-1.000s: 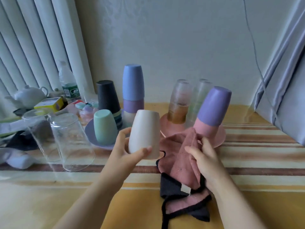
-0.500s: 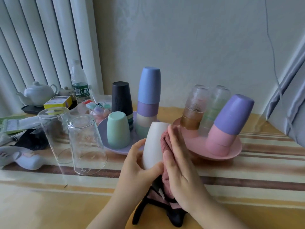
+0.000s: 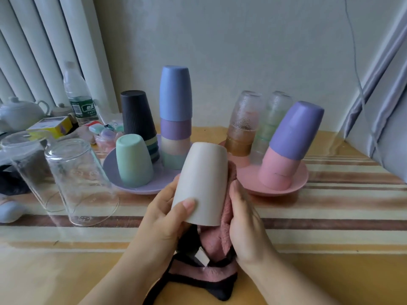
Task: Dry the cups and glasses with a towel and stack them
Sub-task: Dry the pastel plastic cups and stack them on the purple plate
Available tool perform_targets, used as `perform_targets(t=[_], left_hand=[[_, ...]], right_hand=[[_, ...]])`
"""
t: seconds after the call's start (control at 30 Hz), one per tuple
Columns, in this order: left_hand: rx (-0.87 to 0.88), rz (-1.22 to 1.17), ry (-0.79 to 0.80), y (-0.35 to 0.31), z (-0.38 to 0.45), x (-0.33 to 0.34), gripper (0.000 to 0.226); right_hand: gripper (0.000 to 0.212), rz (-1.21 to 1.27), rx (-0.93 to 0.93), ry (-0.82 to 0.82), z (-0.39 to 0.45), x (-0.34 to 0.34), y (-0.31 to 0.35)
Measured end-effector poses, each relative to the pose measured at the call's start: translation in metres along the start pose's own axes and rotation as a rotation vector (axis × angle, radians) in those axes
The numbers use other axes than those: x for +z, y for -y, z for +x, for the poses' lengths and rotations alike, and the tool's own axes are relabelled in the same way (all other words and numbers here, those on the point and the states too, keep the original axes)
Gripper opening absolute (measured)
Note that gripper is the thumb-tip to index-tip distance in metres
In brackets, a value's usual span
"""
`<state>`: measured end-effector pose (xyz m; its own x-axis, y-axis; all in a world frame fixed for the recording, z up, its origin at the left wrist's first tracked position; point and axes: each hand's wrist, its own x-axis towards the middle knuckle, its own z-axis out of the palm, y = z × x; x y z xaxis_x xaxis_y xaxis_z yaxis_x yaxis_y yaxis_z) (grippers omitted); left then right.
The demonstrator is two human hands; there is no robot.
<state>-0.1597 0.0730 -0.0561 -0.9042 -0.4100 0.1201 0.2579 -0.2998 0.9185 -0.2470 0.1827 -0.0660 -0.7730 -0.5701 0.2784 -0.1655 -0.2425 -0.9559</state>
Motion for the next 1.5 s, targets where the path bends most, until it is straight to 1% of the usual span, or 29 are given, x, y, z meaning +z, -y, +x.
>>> perform_targets(t=[0.13, 0.2, 0.3, 0.33, 0.37, 0.4, 0.47, 0.5, 0.53, 0.6, 0.63, 0.67, 0.73, 0.77, 0.8, 0.87, 0.97, 1.0, 1.07, 1.1, 1.13, 1.17, 1.2, 1.23, 1.27, 1.33, 1.37, 1.43, 1.5], left_hand=[[0.039, -0.051, -0.103, 0.003, 0.003, -0.005, 0.058], [0.052, 0.004, -0.113, 0.0, 0.004, -0.008, 0.052], [0.112, 0.28, -0.128, -0.004, 0.003, -0.01, 0.046], [0.155, 0.336, -0.159, -0.004, 0.003, -0.009, 0.046], [0.203, 0.363, -0.19, -0.005, 0.002, -0.008, 0.046], [0.25, 0.387, -0.208, -0.005, 0.001, -0.006, 0.044], [0.301, 0.45, -0.205, -0.005, -0.001, -0.004, 0.032], [0.293, 0.478, -0.198, -0.005, -0.001, -0.004, 0.027], [0.278, 0.497, -0.193, -0.005, -0.002, -0.005, 0.029], [0.271, 0.544, -0.199, -0.004, -0.001, -0.008, 0.047], [0.275, 0.573, -0.194, -0.004, -0.001, -0.007, 0.051], [0.285, 0.594, -0.172, -0.003, -0.001, -0.006, 0.051], [0.299, 0.619, -0.104, -0.001, -0.002, -0.004, 0.042], [0.286, 0.629, -0.067, -0.002, -0.002, -0.001, 0.038], [0.26, 0.631, -0.031, -0.002, -0.002, 0.0, 0.034], [0.183, 0.623, 0.037, -0.002, -0.003, 0.001, 0.032], [0.08, 0.545, 0.136, -0.003, -0.005, 0.001, 0.036], [0.049, 0.489, 0.164, -0.003, -0.005, 0.001, 0.035], [-0.03, 0.32, 0.188, -0.002, -0.005, 0.002, 0.034], [-0.066, 0.208, 0.196, -0.002, -0.005, 0.002, 0.039], [-0.08, 0.102, 0.212, -0.003, -0.003, 0.0, 0.049], [-0.082, 0.027, 0.237, -0.003, -0.001, -0.002, 0.06], [-0.073, 0.008, 0.25, -0.004, 0.0, -0.004, 0.065], [-0.072, 0.02, 0.238, -0.006, 0.0, -0.005, 0.064], [-0.075, 0.051, 0.205, -0.005, 0.0, -0.007, 0.058], [-0.049, 0.129, 0.083, -0.008, -0.001, -0.003, 0.046], [0.006, 0.183, 0.013, -0.007, 0.0, -0.002, 0.039], [0.193, 0.3, -0.135, -0.006, 0.001, 0.0, 0.024], [0.345, 0.388, -0.202, -0.006, 0.002, 0.0, 0.014]], right_hand=[[0.089, -0.036, 0.083, 0.08, -0.006, 0.009, -0.01], [0.091, -0.05, 0.106, 0.088, -0.008, 0.01, -0.01], [0.073, -0.048, 0.086, -0.007, -0.004, 0.006, -0.004], [0.059, -0.048, 0.073, -0.044, -0.004, 0.003, -0.002], [0.041, -0.048, 0.06, -0.068, -0.003, 0.001, 0.0], [0.028, -0.061, 0.049, -0.06, -0.004, 0.001, 0.003], [0.031, -0.093, 0.031, -0.026, -0.006, 0.002, 0.005], [0.033, -0.105, 0.034, 0.014, -0.007, 0.004, 0.005], [0.034, -0.117, 0.029, 0.059, -0.01, 0.008, 0.005], [0.048, -0.127, 0.0, 0.127, -0.015, 0.016, 0.001], [0.053, -0.134, -0.009, 0.135, -0.017, 0.019, 0.0], [0.054, -0.143, -0.015, 0.123, -0.018, 0.021, -0.001], [0.046, -0.13, -0.018, 0.064, -0.017, 0.022, 0.002], [0.047, -0.115, -0.012, 0.027, -0.015, 0.019, 0.005], [0.055, -0.097, -0.004, -0.014, -0.012, 0.014, 0.007], [0.065, -0.07, 0.005, -0.078, -0.005, 0.003, 0.015], [0.058, -0.015, 0.028, -0.137, 0.007, -0.014, 0.019], [0.057, 0.041, 0.069, -0.152, 0.009, -0.017, 0.02], [0.052, 0.26, 0.192, -0.163, 0.01, -0.018, 0.017], [0.051, 0.349, 0.232, -0.126, 0.009, -0.015, 0.016], [0.054, 0.384, 0.26, -0.08, 0.008, -0.009, 0.012], [0.057, 0.392, 0.283, -0.05, 0.005, -0.004, 0.008], [0.06, 0.394, 0.306, -0.034, 0.001, 0.002, 0.003], [0.062, 0.403, 0.329, -0.023, -0.002, 0.005, 0.0], [0.064, 0.39, 0.336, -0.023, -0.003, 0.007, -0.003], [0.067, 0.329, 0.321, -0.057, -0.002, 0.003, -0.004], [0.064, 0.319, 0.303, -0.077, -0.001, 0.001, -0.002], [0.057, 0.282, 0.244, -0.115, 0.001, -0.002, -0.001], [0.061, 0.151, 0.173, -0.135, 0.001, 0.0, -0.002]])
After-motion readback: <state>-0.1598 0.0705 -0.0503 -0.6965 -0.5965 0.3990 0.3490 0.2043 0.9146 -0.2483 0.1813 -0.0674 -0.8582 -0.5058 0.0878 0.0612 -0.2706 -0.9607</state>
